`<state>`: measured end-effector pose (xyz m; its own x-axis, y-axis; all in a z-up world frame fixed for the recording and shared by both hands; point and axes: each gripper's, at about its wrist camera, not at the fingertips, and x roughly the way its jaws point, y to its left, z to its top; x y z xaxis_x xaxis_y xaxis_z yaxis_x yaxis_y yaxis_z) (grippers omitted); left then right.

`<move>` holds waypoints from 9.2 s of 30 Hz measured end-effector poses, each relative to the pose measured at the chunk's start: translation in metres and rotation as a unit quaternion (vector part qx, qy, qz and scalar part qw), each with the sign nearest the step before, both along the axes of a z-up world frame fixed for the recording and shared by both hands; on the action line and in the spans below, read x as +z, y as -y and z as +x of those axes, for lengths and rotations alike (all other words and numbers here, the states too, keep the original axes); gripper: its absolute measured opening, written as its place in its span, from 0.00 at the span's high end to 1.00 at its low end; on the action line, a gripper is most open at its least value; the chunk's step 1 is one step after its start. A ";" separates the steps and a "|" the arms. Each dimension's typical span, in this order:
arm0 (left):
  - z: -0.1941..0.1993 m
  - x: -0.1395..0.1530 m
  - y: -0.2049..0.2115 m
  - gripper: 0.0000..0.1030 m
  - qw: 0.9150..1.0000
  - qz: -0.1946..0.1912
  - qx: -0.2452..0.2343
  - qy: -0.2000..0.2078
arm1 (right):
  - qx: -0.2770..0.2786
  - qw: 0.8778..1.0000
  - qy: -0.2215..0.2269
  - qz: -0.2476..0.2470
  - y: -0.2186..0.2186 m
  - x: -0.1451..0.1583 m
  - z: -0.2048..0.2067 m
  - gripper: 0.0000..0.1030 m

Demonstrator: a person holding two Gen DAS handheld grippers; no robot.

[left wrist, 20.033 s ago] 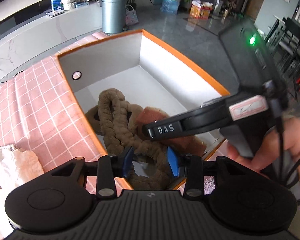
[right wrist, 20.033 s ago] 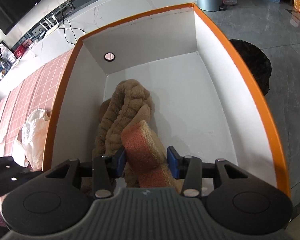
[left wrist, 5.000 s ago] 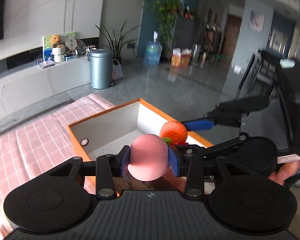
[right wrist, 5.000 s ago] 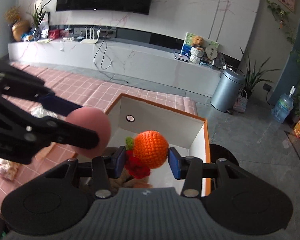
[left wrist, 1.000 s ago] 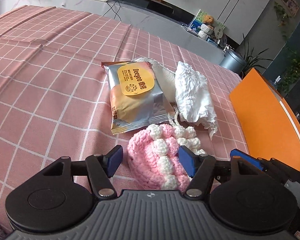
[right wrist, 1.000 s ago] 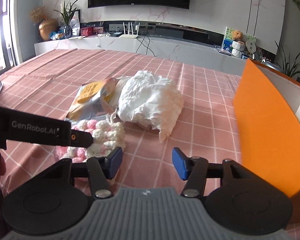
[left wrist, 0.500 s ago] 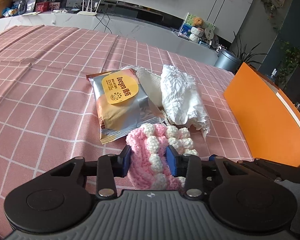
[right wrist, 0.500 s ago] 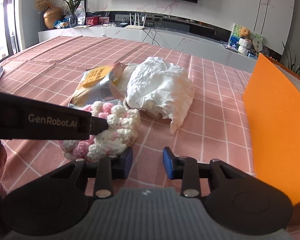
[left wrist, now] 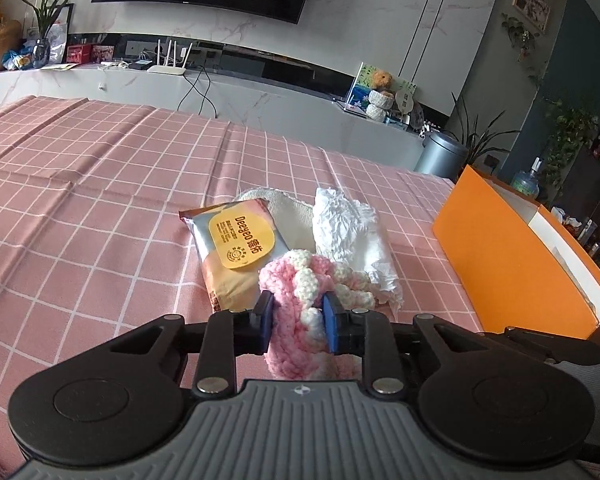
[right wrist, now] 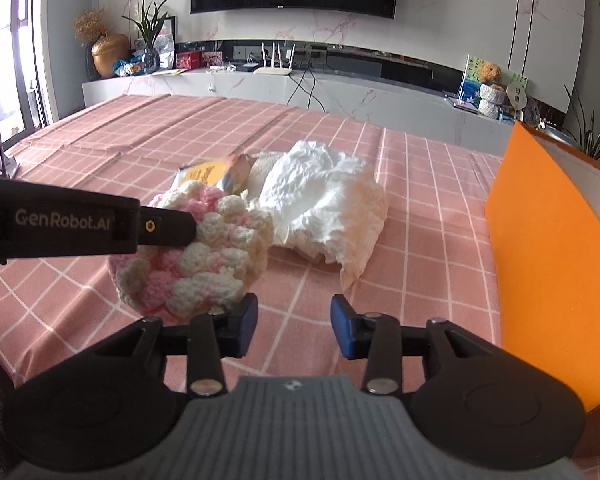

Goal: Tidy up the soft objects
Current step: 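Grasp the pink-white crocheted hat with the left tool while the right tool grasps the white cloth, then carry the crocheted hat over the box with the left tool while the right tool carries the white cloth, then open the left tool to drop the crocheted hat while the right tool releases the white cloth, then move both tools back toward the snack packet and cream cloth on the table, then grasp the Deeyeo snack packet with the left tool while the right tool grasps the cream cloth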

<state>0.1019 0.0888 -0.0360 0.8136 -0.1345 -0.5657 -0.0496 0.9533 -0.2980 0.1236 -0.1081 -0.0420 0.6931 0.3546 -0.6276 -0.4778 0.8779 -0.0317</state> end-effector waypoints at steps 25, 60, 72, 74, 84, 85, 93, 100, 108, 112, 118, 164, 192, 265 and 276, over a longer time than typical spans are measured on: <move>0.050 0.002 -0.030 0.72 0.998 -0.013 0.064 0.023 | -0.080 0.988 -0.061 0.115 -0.011 -0.008 0.105 0.47; 0.060 0.095 0.076 0.72 0.992 -0.050 -0.058 0.096 | -0.099 0.986 0.044 0.129 0.105 0.111 0.051 0.81; 0.107 0.095 0.163 0.72 0.982 0.003 -0.167 0.082 | -0.144 0.988 -0.016 0.051 0.201 0.100 0.074 0.81; 0.117 0.092 0.169 0.72 0.982 0.009 -0.175 0.073 | -0.139 0.989 -0.027 0.044 0.204 0.095 0.082 0.81; 0.155 0.077 0.184 0.72 0.979 0.040 -0.193 0.049 | -0.112 0.991 -0.077 0.016 0.199 0.072 0.136 0.81; 0.158 0.076 0.186 0.72 0.979 0.041 -0.195 0.047 | -0.112 0.990 -0.079 0.016 0.200 0.072 0.140 0.81; 0.180 0.071 0.204 0.72 0.975 0.071 -0.205 0.042 | -0.125 0.990 -0.071 0.008 0.212 0.078 0.174 0.81; 0.190 0.071 0.223 0.72 0.968 0.106 -0.221 0.044 | -0.147 0.987 -0.067 0.000 0.236 0.083 0.199 0.81; 0.202 0.057 0.251 0.71 0.957 0.156 -0.242 0.031 | -0.160 0.983 -0.085 -0.013 0.254 0.072 0.213 0.81; 0.203 0.053 0.257 0.71 0.955 0.183 -0.231 0.031 | -0.168 0.982 -0.087 -0.016 0.261 0.069 0.217 0.81; 0.208 0.045 0.263 0.69 0.948 0.207 -0.244 0.009 | -0.166 0.982 -0.094 -0.020 0.262 0.064 0.224 0.80; 0.116 0.101 0.188 0.39 0.972 0.110 -0.189 0.080 | -0.144 0.989 -0.031 -0.015 0.210 0.120 0.138 0.22; 0.032 0.040 0.003 0.32 1.000 0.008 -0.007 0.022 | -0.094 0.991 0.070 0.065 0.037 0.070 0.037 0.18; 0.024 -0.015 -0.017 0.38 0.995 0.010 0.051 -0.083 | -0.087 0.994 -0.038 -0.052 0.013 -0.006 0.049 0.94; 0.024 -0.021 -0.009 0.38 0.996 0.016 0.036 -0.083 | -0.101 0.995 0.004 -0.003 0.029 0.007 0.031 0.24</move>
